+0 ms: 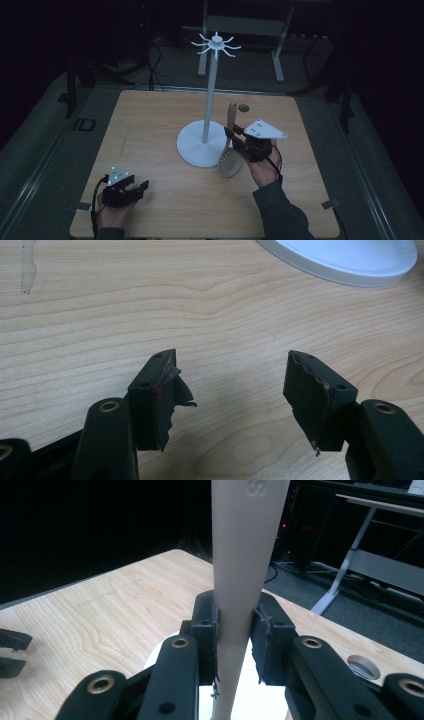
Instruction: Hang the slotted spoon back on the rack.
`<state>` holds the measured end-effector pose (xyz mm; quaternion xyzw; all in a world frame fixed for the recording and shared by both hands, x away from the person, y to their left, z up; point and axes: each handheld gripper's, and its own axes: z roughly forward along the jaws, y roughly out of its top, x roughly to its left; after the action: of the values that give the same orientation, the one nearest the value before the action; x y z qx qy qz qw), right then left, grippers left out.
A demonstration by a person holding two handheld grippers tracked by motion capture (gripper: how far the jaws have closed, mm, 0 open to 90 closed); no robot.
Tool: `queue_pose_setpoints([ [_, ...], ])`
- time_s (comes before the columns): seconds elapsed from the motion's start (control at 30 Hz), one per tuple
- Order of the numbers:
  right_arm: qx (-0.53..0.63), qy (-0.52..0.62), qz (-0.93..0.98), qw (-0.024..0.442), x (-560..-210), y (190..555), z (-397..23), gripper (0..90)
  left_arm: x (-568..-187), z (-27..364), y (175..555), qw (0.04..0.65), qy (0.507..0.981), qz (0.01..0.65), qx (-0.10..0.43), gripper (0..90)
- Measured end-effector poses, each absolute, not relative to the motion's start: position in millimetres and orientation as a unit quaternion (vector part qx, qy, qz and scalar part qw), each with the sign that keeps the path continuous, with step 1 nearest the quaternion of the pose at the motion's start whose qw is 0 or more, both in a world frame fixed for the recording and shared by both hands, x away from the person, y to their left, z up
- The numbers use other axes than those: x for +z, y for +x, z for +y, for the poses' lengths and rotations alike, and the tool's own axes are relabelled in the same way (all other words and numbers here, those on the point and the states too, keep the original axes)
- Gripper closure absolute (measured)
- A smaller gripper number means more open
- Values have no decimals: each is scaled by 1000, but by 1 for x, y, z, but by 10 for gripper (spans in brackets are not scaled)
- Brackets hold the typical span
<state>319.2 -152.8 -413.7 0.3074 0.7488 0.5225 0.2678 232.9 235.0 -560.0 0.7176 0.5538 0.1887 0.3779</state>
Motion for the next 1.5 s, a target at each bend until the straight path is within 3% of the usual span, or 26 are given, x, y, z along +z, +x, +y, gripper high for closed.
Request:
queue_pose_setpoints([
  [1.5,535,305,735,283,-384,324,-152,740,-560,235,233,377,718,554,189,391],
])
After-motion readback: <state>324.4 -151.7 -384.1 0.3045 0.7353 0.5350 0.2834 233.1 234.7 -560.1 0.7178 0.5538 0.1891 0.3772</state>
